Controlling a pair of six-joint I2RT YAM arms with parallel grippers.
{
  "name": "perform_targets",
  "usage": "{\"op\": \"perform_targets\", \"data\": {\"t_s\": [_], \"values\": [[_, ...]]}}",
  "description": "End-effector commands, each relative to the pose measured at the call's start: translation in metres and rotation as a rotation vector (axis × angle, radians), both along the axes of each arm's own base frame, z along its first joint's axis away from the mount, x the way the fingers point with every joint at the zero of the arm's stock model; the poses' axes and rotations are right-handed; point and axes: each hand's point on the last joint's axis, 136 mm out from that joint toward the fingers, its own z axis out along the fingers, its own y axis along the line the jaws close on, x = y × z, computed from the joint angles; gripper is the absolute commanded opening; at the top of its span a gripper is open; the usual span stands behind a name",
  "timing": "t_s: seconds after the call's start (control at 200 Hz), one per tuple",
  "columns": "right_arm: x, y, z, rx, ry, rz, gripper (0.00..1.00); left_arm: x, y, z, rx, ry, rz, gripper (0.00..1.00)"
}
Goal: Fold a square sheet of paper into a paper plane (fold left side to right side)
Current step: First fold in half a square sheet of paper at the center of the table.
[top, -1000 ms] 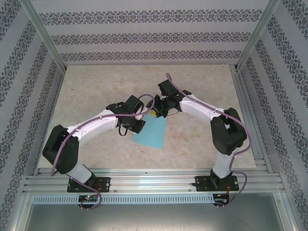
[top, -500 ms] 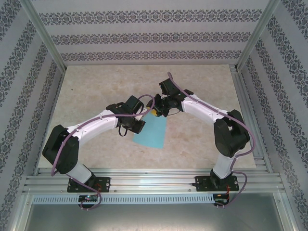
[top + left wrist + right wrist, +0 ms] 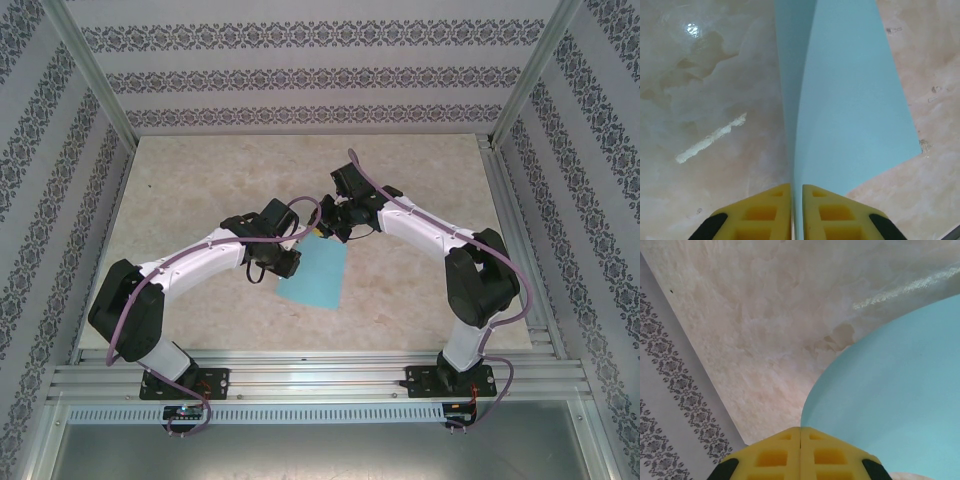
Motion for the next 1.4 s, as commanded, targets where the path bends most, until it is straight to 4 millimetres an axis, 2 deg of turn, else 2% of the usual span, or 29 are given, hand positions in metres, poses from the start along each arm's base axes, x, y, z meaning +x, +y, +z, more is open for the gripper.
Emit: {"op": "perform_targets", "data": {"t_s": [0.0,0.12,0.23,0.275,0.365,0.445,0.585,0.729,0.989,1.164,1.394], "values": [[0.003,0.001,0.006,-0.018,-0.053,0.048,0.0,-0.015,-0.011,0.019,-0.08,-0.009,-0.06,0.24],[0.003,0.005,0.009,-0.025,-0.111,0.141,0.0,-0.023,-0.005,0.057,-0.188,-0.069,-0.058,0.45],[0.002,0.014,0.016,0.001,-0.179,0.253,0.0,-0.027,0.009,0.097,-0.323,-0.137,-0.01,0.62],[0.001,0.019,0.019,0.026,-0.205,0.293,0.0,-0.027,0.017,0.11,-0.377,-0.155,0.025,0.67],[-0.001,0.027,0.021,0.079,-0.234,0.363,0.0,-0.022,0.031,0.123,-0.497,-0.14,0.107,0.69],[-0.003,0.029,0.017,0.095,-0.234,0.411,0.0,-0.013,0.045,0.113,-0.538,-0.096,0.196,0.69],[-0.004,0.027,0.006,0.097,-0.228,0.468,0.0,-0.002,0.06,0.076,-0.473,-0.023,0.288,0.68],[0.001,0.022,-0.002,0.08,-0.237,0.511,0.0,0.006,0.057,0.046,-0.437,0.052,0.305,0.68],[0.017,0.004,-0.017,0.057,-0.247,0.545,0.0,0.017,0.052,0.011,-0.392,0.125,0.329,0.72],[0.024,-0.008,-0.027,0.006,-0.247,0.586,0.0,0.023,0.044,-0.007,-0.368,0.162,0.344,0.75],[0.034,-0.022,-0.045,-0.038,-0.239,0.603,0.0,0.033,0.022,-0.025,-0.305,0.188,0.322,0.71]]}}
